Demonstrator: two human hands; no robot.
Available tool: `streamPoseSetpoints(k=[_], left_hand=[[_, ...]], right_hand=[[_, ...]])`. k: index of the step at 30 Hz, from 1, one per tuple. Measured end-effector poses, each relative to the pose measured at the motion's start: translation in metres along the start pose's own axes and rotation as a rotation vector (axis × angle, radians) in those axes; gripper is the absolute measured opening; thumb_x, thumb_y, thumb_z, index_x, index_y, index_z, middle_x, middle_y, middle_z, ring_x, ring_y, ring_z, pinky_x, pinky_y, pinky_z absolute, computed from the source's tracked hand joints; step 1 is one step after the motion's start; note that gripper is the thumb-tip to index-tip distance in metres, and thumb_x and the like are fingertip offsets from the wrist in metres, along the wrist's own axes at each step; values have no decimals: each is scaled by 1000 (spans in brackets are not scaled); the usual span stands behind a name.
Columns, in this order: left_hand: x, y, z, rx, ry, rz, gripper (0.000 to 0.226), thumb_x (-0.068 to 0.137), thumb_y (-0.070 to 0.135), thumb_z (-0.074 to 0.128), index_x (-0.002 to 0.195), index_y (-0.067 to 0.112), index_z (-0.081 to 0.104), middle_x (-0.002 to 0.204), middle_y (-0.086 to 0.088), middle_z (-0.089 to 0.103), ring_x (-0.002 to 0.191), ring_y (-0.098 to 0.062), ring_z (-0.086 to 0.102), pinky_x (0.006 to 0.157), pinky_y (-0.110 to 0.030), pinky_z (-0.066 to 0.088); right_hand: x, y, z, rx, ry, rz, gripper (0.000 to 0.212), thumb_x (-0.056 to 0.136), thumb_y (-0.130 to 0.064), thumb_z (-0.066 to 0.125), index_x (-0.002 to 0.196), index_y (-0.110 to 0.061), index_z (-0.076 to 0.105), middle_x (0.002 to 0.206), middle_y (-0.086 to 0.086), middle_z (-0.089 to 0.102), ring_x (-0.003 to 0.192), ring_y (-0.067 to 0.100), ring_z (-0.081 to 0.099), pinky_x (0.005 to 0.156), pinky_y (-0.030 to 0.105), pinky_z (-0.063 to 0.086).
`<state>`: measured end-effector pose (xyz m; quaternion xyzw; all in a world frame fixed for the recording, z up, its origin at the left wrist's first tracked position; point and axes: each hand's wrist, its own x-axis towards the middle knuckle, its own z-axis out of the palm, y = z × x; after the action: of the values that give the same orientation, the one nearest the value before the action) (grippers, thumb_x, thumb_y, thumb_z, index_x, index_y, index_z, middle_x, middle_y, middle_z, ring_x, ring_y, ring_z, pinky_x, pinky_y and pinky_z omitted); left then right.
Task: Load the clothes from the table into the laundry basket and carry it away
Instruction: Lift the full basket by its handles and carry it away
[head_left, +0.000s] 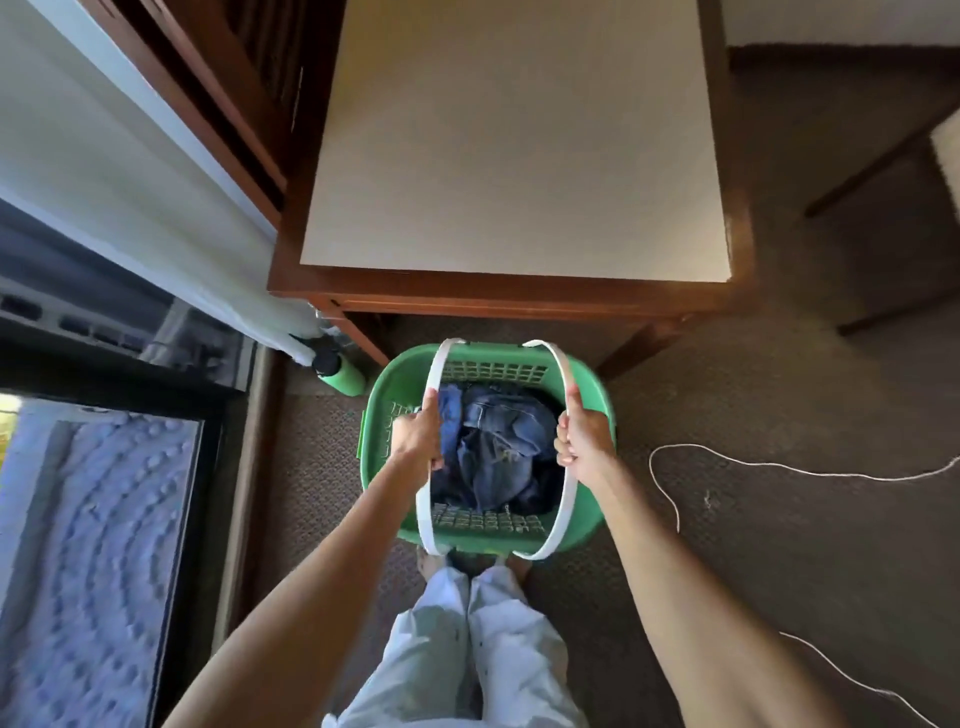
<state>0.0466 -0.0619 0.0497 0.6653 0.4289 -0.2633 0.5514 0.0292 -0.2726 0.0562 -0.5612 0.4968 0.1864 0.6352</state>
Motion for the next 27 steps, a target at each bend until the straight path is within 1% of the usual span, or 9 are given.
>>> streamPoseSetpoints(k=[5, 7, 9, 12, 15, 17, 20, 23, 27], left_hand=[[31, -13, -37, 509, 185, 270, 55, 99, 66, 34, 80, 19, 55, 74, -11, 66, 75, -34, 65, 72, -38, 51], [41, -19, -42, 688, 330, 375, 51, 100, 61, 30, 90, 19, 56, 81, -15, 69, 71, -35, 64, 67, -40, 52], [57, -19, -44, 806, 435, 417, 40, 102, 46, 35, 92, 16, 58, 87, -17, 68, 68, -33, 57, 62, -38, 44], [94, -25, -47, 837, 497, 389, 25, 99, 34, 45, 110, 19, 61, 109, -19, 64, 96, -41, 63, 79, -47, 48], [137, -52, -38, 685, 398, 195, 56, 102, 47, 41, 154, 31, 27, 148, -20, 44, 132, -43, 47, 109, -56, 33], [158, -72, -32, 679, 319, 124, 85, 95, 61, 50, 159, 28, 6, 158, -21, 31, 140, -44, 39, 116, -56, 28], [177, -78, -35, 689, 281, 90, 93, 82, 55, 74, 149, 18, 20, 144, -25, 46, 128, -44, 49, 108, -51, 42], [184, -78, -37, 657, 250, 96, 79, 80, 47, 79, 132, 15, 29, 130, -23, 56, 114, -43, 57, 98, -51, 49], [181, -86, -36, 572, 186, 80, 95, 76, 54, 81, 142, 17, 24, 131, -20, 53, 107, -36, 57, 86, -43, 50]], right_hand=[[27, 12, -25, -269, 193, -208, 59, 96, -58, 52, 59, -13, 50, 50, 11, 53, 31, 18, 44, 34, 30, 38], [45, 19, -43, -573, 306, -358, 53, 104, -45, 42, 82, -2, 63, 87, 29, 66, 71, 33, 67, 65, 46, 51], [67, 20, -56, -772, 368, -407, 50, 107, -37, 33, 105, 2, 63, 111, 30, 59, 105, 42, 58, 85, 48, 47], [117, 25, -66, -867, 356, -296, 51, 108, -32, 27, 118, 4, 61, 123, 33, 55, 116, 47, 53, 99, 51, 44], [156, 44, -60, -795, 221, -123, 59, 106, -46, 30, 146, -2, 37, 151, 28, 40, 134, 44, 45, 111, 50, 36], [169, 60, -55, -779, 205, -127, 70, 103, -49, 41, 151, -1, 23, 154, 28, 35, 135, 45, 45, 109, 47, 38], [179, 68, -62, -862, 201, -229, 45, 104, -26, 50, 138, -4, 31, 134, 31, 54, 111, 45, 63, 89, 44, 52], [184, 61, -69, -911, 150, -224, 50, 106, -19, 45, 148, -5, 23, 142, 30, 49, 119, 45, 59, 101, 51, 49], [181, 51, -68, -942, 164, -226, 55, 106, -17, 44, 152, -3, 18, 149, 30, 43, 127, 47, 53, 104, 51, 44]])
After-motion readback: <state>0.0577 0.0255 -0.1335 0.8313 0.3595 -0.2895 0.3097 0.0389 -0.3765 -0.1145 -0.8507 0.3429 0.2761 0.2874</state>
